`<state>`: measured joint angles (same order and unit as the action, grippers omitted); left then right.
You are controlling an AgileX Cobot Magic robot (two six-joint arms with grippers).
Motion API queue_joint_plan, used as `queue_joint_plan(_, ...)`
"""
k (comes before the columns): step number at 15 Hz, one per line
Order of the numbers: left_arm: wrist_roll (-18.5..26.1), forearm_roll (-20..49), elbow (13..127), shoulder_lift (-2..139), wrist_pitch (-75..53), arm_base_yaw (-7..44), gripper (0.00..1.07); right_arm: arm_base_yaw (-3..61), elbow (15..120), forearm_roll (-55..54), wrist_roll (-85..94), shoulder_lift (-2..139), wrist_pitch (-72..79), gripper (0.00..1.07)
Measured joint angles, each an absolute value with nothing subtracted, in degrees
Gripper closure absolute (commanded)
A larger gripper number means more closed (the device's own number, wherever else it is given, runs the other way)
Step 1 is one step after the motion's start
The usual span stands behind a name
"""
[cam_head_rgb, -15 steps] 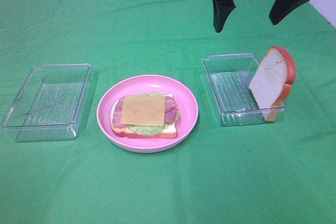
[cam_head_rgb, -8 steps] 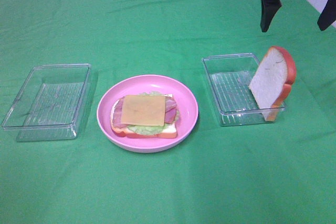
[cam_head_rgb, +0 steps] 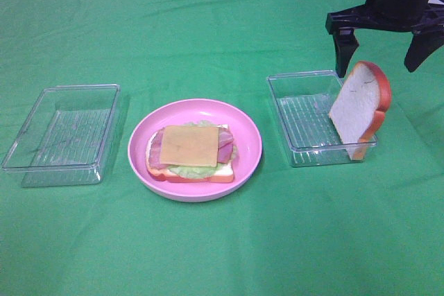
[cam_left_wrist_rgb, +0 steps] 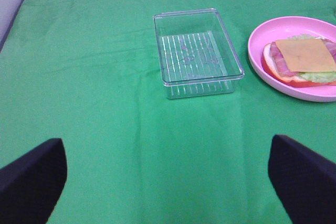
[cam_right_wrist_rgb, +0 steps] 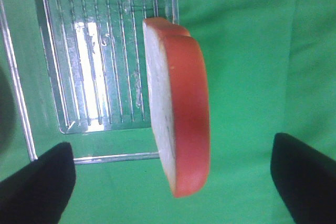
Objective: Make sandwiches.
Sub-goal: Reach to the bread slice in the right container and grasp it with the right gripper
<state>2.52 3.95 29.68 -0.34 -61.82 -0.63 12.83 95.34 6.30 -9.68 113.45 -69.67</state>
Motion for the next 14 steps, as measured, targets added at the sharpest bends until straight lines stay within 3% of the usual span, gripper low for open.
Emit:
queue_joint_plan(10, 2.5, 4.0, 29.7, -0.3, -61.8, -0.6, 0.09, 9.7, 95.3, -2.0, -6.7, 119.4, -69.8, 0.14)
queue_joint_plan(12, 2.5, 4.0, 29.7, -0.3, -61.8, -0.6, 0.09, 9.6, 95.3, -2.9, -6.6, 119.4, -69.0, 0.27)
queue_joint_plan(14, 2.5, 4.0, 29.7, -0.3, -61.8, -0.6, 0.09, 9.6, 95.3, -2.9, -6.6, 119.4, -68.5, 0.51)
